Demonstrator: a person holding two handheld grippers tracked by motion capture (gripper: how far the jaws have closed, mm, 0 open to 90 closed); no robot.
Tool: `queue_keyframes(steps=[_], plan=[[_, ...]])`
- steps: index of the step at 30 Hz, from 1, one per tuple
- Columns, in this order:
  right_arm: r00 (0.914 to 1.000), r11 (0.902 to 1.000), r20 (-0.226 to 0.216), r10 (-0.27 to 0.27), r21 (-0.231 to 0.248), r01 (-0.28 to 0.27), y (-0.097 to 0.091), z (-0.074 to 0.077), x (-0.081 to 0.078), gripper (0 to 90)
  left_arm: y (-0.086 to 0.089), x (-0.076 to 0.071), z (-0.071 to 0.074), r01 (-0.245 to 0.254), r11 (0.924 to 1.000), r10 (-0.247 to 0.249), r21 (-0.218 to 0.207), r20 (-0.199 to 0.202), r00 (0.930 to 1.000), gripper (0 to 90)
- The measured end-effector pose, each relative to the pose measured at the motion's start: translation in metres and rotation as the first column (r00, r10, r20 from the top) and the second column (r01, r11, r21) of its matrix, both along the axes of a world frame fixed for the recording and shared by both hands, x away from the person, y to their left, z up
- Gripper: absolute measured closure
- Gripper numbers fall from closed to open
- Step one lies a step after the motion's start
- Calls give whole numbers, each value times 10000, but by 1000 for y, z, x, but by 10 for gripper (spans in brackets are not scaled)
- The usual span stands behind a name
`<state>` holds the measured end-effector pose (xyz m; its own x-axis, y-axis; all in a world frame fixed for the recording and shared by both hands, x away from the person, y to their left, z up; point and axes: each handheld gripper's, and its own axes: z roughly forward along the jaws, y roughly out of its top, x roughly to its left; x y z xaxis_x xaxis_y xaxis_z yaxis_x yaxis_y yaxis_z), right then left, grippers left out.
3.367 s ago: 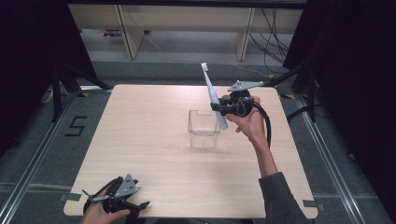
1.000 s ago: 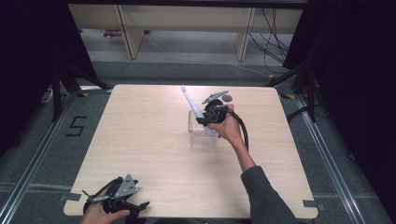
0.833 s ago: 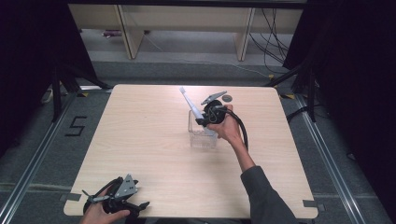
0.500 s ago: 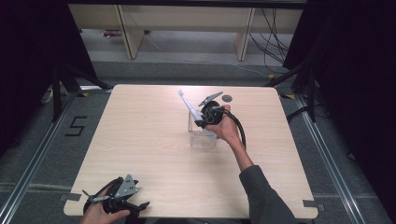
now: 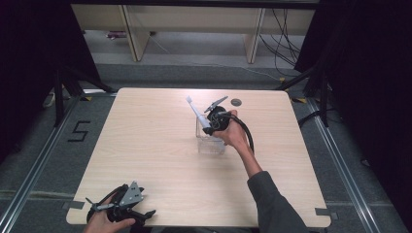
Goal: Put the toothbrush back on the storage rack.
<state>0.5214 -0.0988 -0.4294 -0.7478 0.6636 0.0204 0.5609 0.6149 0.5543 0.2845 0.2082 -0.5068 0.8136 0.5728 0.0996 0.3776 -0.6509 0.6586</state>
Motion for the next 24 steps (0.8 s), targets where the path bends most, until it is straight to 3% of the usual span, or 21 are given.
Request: queue_keyframes(steps=[4,5,6,9,17,20,22,24], plan=[[9999,10000,-135,51,-37,-52,0,-1,0,666,0,0,0,4,10000,-4,11,13,10000,156],[9989,9992,246,395,-8,-395,-1,-2,3,666,0,0,0,10,10000,-10,14,12,10000,156],[9981,9987,337,511,-17,-510,-1,-3,4,665,0,0,0,11,10000,-11,13,8,10000,156],[9981,9986,319,524,28,-525,-2,-2,4,652,0,0,0,9,10000,-9,4,8,10000,157],[9991,9969,389,151,763,-181,-9,9,-2,559,0,1,0,71,9999,-71,126,27,10000,156],[9995,9980,280,-138,615,121,-10,13,-5,518,0,1,0,70,9999,-71,129,26,10000,156],[9971,9974,739,179,688,-230,-12,16,-5,505,0,1,0,80,9999,-80,125,20,10000,156],[9976,9972,692,6,747,-58,-13,19,-7,485,0,1,0,66,9999,-66,125,25,10000,156]])
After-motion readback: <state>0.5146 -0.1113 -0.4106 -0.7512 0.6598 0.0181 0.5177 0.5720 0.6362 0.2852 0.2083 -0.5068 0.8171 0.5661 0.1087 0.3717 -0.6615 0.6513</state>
